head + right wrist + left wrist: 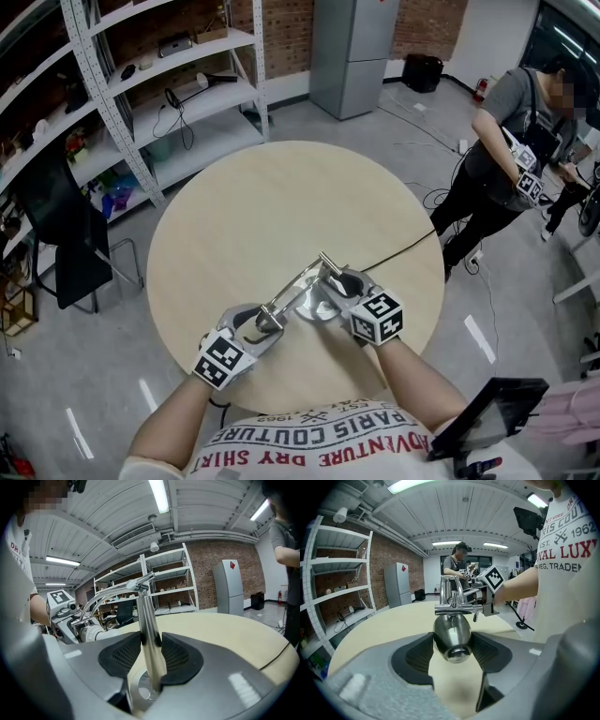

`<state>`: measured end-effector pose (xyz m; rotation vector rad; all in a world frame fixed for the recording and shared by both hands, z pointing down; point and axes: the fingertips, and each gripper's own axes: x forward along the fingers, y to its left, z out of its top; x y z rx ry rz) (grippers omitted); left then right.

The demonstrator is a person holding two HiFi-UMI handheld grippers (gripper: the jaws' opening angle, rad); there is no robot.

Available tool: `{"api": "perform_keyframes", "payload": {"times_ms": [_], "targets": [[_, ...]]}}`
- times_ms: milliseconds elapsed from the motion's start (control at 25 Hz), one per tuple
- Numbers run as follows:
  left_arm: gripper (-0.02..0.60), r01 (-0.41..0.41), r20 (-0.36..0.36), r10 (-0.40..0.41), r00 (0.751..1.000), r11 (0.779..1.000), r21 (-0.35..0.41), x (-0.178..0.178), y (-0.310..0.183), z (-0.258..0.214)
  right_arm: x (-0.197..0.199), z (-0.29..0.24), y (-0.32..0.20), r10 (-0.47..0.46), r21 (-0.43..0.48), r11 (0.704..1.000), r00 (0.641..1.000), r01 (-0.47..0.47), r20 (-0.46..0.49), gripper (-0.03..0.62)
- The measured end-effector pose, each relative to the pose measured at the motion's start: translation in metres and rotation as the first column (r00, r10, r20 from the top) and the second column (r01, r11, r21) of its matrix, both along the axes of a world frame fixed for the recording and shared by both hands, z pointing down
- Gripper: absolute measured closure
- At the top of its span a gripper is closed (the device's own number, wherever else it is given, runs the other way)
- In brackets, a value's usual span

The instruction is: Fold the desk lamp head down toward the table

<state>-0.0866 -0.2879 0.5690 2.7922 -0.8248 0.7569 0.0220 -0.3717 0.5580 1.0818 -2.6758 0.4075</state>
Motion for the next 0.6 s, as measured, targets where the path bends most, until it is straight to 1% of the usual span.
{"api": "perform_keyframes", "payload": {"times_ms": [360, 600], "targets": [[0.324, -0.001, -0.018, 0.001, 1.0, 1.0, 0.017, 0.005, -0.002, 0.011, 0.002, 0.004, 0.0, 0.003, -0.007, 1.0, 1.0, -0.003, 0.003, 0.458], [0.324, -0.004, -0.009, 0.004, 1.0, 1.0, 0.018, 0.007, -0.005, 0.016, 0.0, 0.002, 0.001, 0.004, -0.017, 1.0, 1.0, -0.004, 0.005, 0.459]]}}
